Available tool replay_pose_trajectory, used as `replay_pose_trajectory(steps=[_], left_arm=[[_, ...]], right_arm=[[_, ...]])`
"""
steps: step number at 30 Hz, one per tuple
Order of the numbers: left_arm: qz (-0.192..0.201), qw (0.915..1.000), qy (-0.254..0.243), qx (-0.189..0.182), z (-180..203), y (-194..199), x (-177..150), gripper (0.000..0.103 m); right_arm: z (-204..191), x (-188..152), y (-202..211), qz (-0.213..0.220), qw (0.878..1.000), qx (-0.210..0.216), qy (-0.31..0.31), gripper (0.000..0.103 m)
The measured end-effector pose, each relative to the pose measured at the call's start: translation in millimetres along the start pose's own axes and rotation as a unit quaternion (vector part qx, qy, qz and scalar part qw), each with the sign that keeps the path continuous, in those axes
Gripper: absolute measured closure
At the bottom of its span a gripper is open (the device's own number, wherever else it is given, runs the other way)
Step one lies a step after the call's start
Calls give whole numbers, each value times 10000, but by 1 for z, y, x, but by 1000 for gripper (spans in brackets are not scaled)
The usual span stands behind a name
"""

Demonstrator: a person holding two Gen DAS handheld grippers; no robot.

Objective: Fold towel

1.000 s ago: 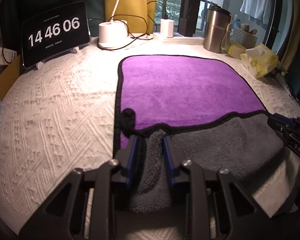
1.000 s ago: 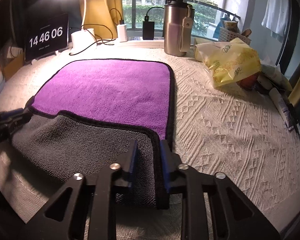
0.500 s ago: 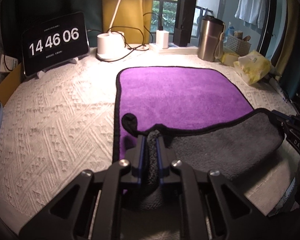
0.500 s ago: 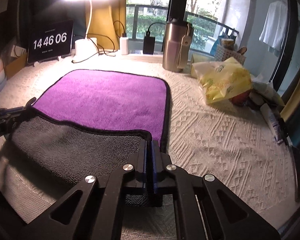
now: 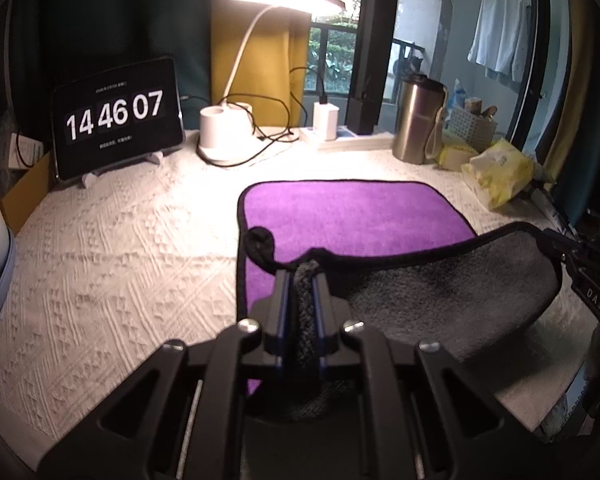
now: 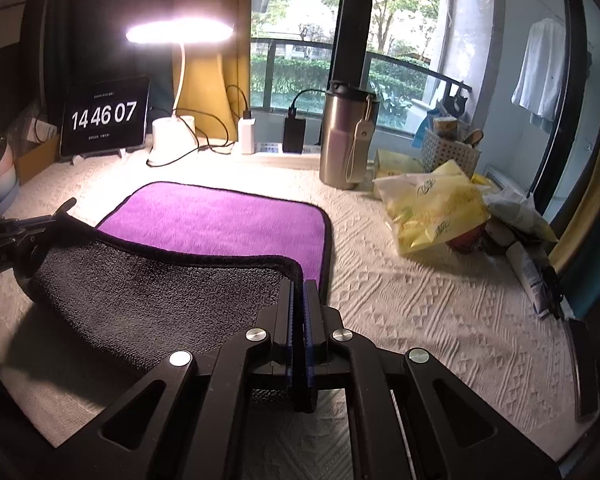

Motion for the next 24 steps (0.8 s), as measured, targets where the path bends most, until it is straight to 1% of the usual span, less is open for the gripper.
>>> replay_pose_trajectory(steps=[11, 24], left_arm=[[238, 9997, -4, 35, -4, -7, 26, 92], [351, 9993, -21, 98, -7, -26, 47, 92]], right_arm=[[6, 25, -4, 274, 9996, -49, -9, 98], [13, 46, -26, 430, 9991, -36, -22, 98]])
Point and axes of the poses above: each gripper's, at about its wrist camera, not at the fingertips, and y roughly against the way its jaws point, z to its right, x to its top, the point moved 8 cm from there along -y, roughly the way its jaws point, and after that the axes turned 11 degrees about z, right-handed, at the moved point
